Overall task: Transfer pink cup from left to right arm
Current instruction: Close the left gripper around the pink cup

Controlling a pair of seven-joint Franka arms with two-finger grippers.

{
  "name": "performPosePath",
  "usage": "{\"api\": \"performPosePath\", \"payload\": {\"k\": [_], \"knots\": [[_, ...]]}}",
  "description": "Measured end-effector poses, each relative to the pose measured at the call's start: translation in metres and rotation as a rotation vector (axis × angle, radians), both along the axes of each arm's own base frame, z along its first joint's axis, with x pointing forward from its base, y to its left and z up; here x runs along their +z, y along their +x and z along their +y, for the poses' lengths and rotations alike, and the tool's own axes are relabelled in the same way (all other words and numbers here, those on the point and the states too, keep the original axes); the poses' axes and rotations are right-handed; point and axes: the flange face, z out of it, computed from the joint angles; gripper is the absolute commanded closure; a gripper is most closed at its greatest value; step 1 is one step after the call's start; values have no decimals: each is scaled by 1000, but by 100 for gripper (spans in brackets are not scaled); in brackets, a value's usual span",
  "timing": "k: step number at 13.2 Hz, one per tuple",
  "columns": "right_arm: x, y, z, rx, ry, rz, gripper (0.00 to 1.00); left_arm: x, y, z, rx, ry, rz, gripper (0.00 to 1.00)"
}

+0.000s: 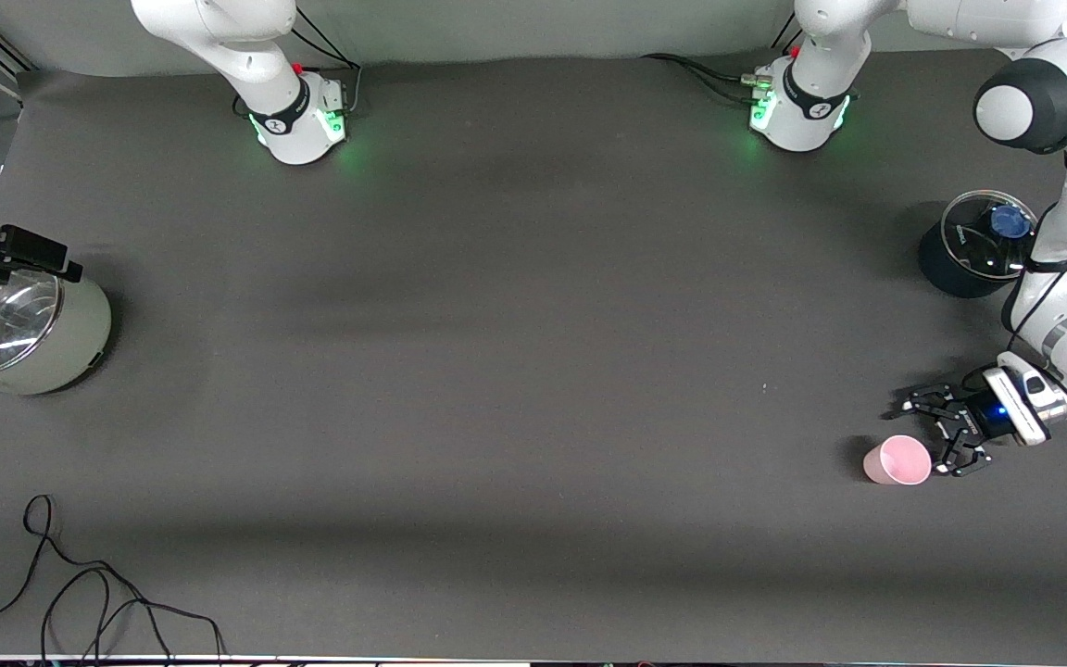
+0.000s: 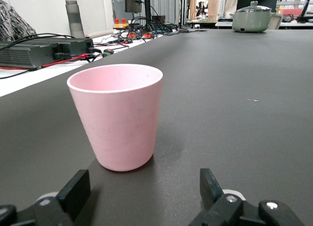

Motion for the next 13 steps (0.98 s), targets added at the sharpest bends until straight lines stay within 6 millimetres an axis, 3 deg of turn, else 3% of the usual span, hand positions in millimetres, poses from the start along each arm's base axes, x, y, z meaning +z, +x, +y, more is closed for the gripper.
{"api": "performPosePath", "payload": {"k": [13], "knots": [[0, 0, 0, 0, 0, 0, 0, -11, 14, -30, 74, -108, -27, 0]]}}
